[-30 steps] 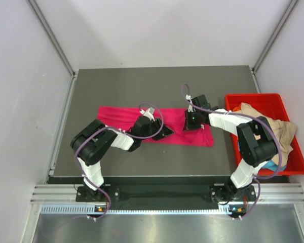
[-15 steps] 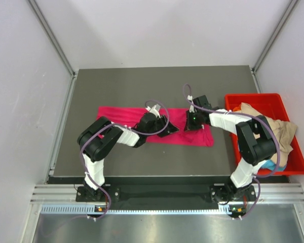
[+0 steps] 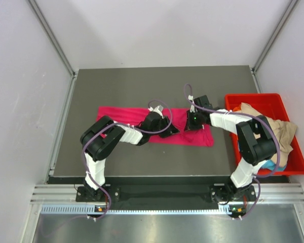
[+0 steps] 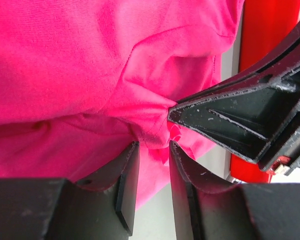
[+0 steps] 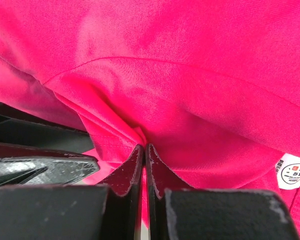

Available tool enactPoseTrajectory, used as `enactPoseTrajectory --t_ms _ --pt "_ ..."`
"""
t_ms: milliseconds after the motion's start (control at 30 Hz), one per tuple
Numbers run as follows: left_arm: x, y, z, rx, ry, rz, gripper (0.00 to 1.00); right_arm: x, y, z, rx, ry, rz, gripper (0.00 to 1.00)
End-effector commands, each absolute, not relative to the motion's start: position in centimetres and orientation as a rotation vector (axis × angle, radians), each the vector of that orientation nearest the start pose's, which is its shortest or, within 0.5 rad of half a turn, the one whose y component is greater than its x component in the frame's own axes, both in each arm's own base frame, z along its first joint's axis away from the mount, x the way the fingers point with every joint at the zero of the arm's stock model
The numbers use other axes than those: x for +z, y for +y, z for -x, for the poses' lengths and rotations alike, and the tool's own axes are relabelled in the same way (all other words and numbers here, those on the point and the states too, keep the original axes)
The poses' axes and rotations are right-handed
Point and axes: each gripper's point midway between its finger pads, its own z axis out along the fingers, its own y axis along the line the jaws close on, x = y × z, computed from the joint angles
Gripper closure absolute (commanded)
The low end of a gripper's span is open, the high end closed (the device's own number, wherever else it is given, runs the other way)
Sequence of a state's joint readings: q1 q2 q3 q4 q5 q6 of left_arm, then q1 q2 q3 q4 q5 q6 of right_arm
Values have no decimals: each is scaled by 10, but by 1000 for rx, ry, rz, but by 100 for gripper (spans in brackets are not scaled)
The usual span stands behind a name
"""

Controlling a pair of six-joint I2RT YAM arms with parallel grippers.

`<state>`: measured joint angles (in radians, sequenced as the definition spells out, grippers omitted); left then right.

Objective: Fold and stack the t-shirts
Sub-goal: Fold the tshirt

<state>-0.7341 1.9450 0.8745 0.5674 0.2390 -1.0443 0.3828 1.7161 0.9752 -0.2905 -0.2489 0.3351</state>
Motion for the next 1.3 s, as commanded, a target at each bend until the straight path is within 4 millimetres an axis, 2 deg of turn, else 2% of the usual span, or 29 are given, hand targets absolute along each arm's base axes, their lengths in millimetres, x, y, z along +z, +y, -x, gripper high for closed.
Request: enactPoseTrajectory --t_ms 0,167,267,300,367,400,433,467,500,567,600,633,700,767,800,933,1033,1267 --pt "40 -386 -314 -1228 2332 188 65 37 188 -330 583 2617 146 100" --pt "38 -387 -317 -1213 2335 188 69 37 188 -330 581 2612 150 100" --pt "37 -389 -319 -1213 2344 182 77 37 188 -329 587 2612 152 100" --pt "38 -391 -319 -1216 2347 178 83 38 189 -329 590 2608 151 100" --pt "39 -392 -319 -1214 2352 169 88 40 189 -329 593 2607 150 99" --pt "41 -392 -320 -1205 2362 167 97 42 189 -329 594 2605 150 98" --pt "43 -393 -320 -1197 2365 152 100 44 189 -328 595 2604 148 96" --pt "45 -393 -319 -1193 2370 146 100 46 190 -329 596 2599 153 95" --pt "56 -394 -320 -1202 2355 137 100 51 189 -328 597 2591 152 92" --pt "56 -387 -315 -1154 2402 128 100 56 186 -328 587 2581 143 84" --pt "69 -387 -316 -1149 2393 117 100 63 183 -329 585 2565 134 81" --pt "63 -379 -310 -1084 2444 111 100 65 179 -326 580 2573 119 75" --pt "74 -374 -310 -1049 2448 96 100 77 172 -324 593 2557 69 71" --pt "70 -364 -304 -980 2494 73 100 83 167 -320 592 2552 24 66" --pt "75 -362 -303 -969 2495 67 100 90 166 -315 590 2544 8 65" --pt "70 -348 -294 -905 2539 56 100 85 163 -298 609 2586 -80 62" --pt "64 -342 -287 -869 2572 43 100 70 153 -284 569 2610 -158 62" --pt "51 -333 -280 -832 2608 44 100 52 161 -276 629 2623 -202 64"
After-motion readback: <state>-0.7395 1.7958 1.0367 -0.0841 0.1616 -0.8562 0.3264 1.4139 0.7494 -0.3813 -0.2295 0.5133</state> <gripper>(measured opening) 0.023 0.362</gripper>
